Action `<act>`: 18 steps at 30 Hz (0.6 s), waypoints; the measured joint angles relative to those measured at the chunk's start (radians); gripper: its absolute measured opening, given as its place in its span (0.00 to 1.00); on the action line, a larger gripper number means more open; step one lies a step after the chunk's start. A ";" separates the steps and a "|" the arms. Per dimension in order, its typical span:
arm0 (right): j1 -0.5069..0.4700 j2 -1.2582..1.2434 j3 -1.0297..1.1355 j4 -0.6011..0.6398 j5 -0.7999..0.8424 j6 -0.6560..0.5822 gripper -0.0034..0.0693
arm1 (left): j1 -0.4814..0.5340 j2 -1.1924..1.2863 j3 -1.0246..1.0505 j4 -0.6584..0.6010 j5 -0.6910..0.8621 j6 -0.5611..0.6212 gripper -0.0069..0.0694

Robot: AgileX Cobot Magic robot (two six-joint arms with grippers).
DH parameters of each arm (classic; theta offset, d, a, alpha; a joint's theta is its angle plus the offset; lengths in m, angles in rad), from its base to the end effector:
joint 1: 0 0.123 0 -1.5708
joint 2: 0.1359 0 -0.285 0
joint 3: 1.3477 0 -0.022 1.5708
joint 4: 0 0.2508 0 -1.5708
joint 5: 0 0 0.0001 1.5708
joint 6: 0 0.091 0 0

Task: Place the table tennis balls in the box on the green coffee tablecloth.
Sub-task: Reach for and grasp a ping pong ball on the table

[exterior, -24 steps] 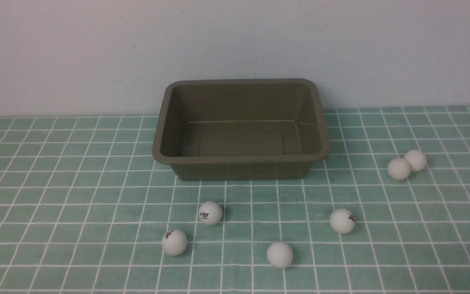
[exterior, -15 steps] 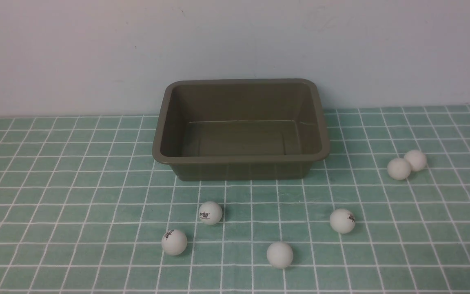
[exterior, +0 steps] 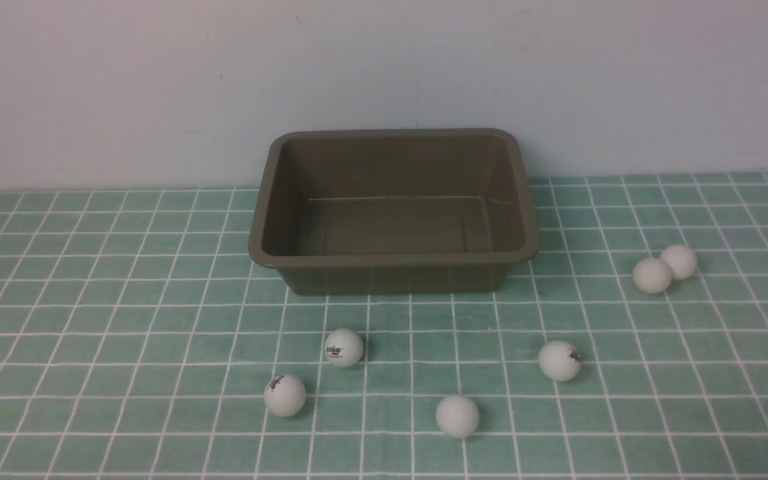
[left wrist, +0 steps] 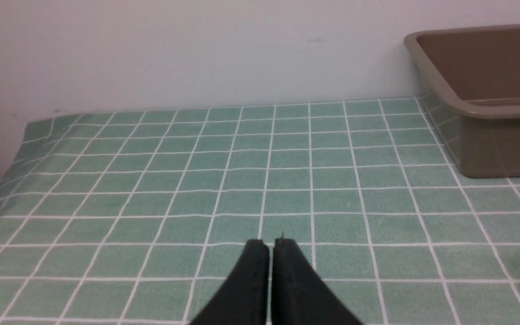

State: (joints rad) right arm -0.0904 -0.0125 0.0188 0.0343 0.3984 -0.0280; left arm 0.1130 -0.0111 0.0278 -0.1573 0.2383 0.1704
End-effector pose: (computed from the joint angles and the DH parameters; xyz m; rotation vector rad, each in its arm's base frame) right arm 0.0517 -0.0035 0.1718 0.0796 1.8866 -0.0468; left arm 0.0556 0.0029 0.1831 -0.0557 1.7352 0.0638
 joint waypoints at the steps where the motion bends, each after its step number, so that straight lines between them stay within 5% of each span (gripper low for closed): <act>1: 0.000 0.000 0.000 0.000 0.000 0.000 0.02 | 0.000 0.000 0.000 0.000 0.000 0.000 0.09; 5: 0.000 0.000 0.009 0.043 -0.069 0.006 0.02 | 0.000 0.000 0.000 0.000 0.000 0.000 0.09; 12: 0.000 0.000 0.010 0.352 -0.377 0.028 0.02 | 0.000 0.000 0.000 0.000 0.000 0.000 0.09; 18: 0.000 0.000 0.010 0.451 -0.597 0.034 0.02 | 0.000 0.000 0.000 0.000 0.000 0.000 0.09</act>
State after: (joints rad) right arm -0.0904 -0.0125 0.0289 0.4850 -0.1989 0.0061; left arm 0.1130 -0.0111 0.0278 -0.1573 0.2383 0.1704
